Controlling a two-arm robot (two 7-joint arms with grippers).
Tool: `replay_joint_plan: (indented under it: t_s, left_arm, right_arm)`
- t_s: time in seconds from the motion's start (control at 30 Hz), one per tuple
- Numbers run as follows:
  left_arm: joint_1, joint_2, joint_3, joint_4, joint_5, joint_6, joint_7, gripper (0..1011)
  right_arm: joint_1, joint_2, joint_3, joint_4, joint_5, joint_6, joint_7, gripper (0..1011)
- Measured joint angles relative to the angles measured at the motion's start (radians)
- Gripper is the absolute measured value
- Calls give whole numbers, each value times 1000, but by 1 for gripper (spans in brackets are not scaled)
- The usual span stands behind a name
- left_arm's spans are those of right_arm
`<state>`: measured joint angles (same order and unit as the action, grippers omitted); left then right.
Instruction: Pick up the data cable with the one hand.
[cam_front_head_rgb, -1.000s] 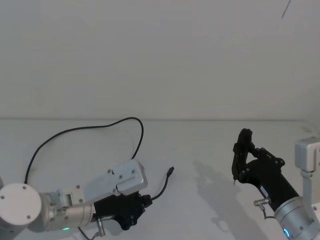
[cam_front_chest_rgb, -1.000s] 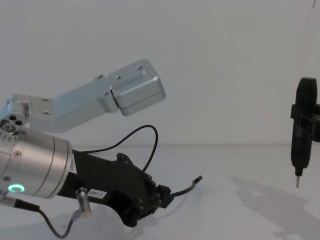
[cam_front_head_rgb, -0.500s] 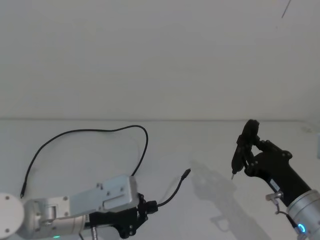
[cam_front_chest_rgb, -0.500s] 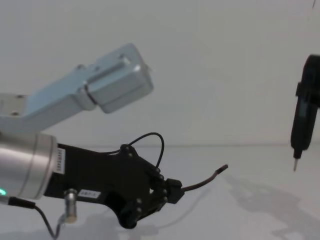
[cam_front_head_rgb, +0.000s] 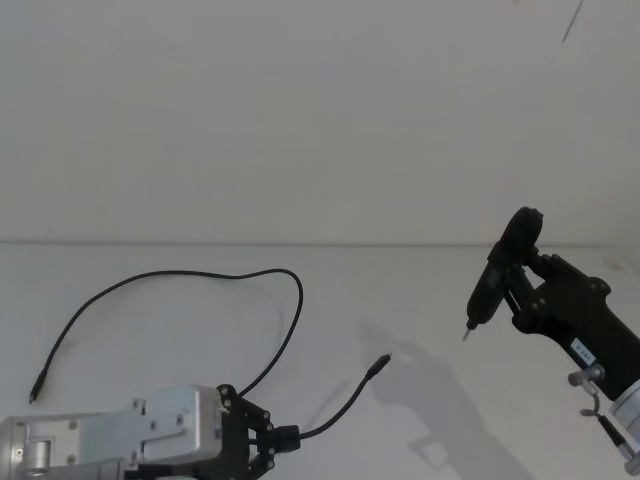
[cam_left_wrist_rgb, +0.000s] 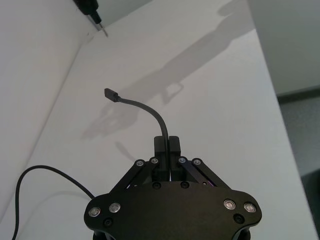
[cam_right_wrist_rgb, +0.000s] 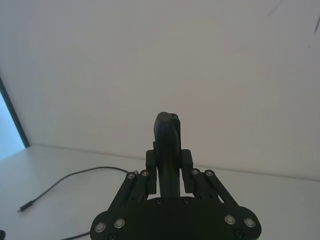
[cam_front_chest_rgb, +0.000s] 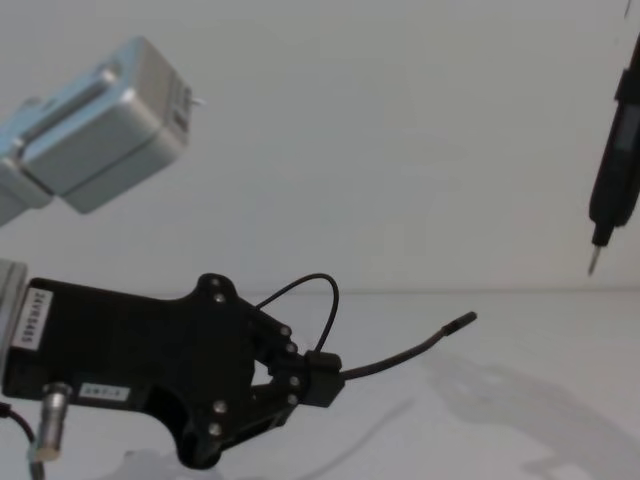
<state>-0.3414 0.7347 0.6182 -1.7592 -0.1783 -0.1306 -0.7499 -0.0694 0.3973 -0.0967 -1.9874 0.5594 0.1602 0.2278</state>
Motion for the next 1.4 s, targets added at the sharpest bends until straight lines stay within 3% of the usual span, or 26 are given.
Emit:
replay_joint_plan:
  t_s: [0.4,1.03,1.4]
  left_arm:
    - [21,29,-17,-14,-21,-53,-17,40]
    - [31,42,-25,-21,-31,-78,-25,40]
    - [32,44,-26,-22,-32,-81,-27,40]
  right_arm:
    - [-3,8,-3,-36,64,57,10,283]
    - [31,-17,-57,12,90,16,39,284]
    - [55,-31,-76,25,129,41,35,284]
